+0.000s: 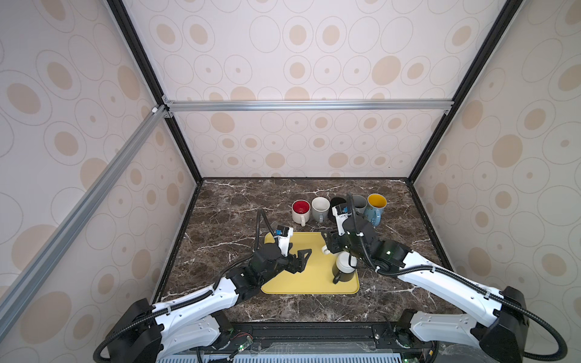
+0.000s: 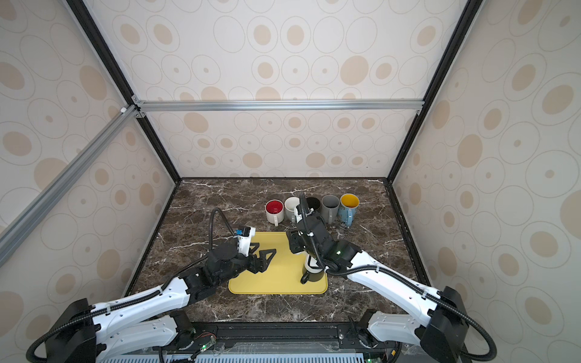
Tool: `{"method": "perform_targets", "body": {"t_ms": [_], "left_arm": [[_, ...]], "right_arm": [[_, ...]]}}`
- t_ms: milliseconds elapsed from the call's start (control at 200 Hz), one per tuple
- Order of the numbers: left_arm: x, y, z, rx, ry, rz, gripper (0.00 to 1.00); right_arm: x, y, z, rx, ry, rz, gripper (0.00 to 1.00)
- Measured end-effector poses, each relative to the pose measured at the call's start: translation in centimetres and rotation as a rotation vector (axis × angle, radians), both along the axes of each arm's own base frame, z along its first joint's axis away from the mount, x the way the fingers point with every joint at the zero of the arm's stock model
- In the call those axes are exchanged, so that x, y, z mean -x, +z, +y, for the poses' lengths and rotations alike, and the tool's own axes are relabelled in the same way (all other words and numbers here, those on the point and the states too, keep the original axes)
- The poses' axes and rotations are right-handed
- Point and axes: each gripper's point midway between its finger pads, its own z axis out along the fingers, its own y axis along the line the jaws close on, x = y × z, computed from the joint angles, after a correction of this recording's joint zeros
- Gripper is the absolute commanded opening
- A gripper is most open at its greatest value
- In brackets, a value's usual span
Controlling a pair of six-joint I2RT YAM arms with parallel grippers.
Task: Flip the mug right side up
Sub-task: 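Move the left gripper over the upside-down black mug while the right returns over the tray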
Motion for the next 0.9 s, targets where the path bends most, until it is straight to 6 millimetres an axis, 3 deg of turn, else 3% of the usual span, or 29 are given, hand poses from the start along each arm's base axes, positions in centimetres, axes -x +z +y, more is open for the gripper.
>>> {"method": "perform_targets", "body": {"t_ms": [120, 265, 515, 700, 900], "left_arm": [[1.2, -1.2, -2.4, -0.059, -0.073, 0.013, 0.73], [1.8, -0.9, -4.5, -0.095, -0.119, -0.001, 0.63], [2.2, 0.4, -8.4, -0.176, -0.160, -0.047, 0.63], [2.9, -2.2, -10.6, -0.300, -0.188, -0.031, 0.59], [3.4, -4.9, -11.3, -0.403, -0.204, 0.004, 0.57]], "right_arm": [[0.0, 0.1, -2.2, 0.005, -0.064, 0.014, 0.51], [0.4, -0.8, -4.6, 0.012, -0.122, 0.038, 0.51], [1.0, -1.8, -6.4, 0.008, -0.162, 0.059, 0.51], [1.3, -2.8, -7.5, 0.014, -0.189, 0.065, 0.51], [1.5, -2.4, -8.6, -0.004, -0.222, 0.045, 0.51]]}}
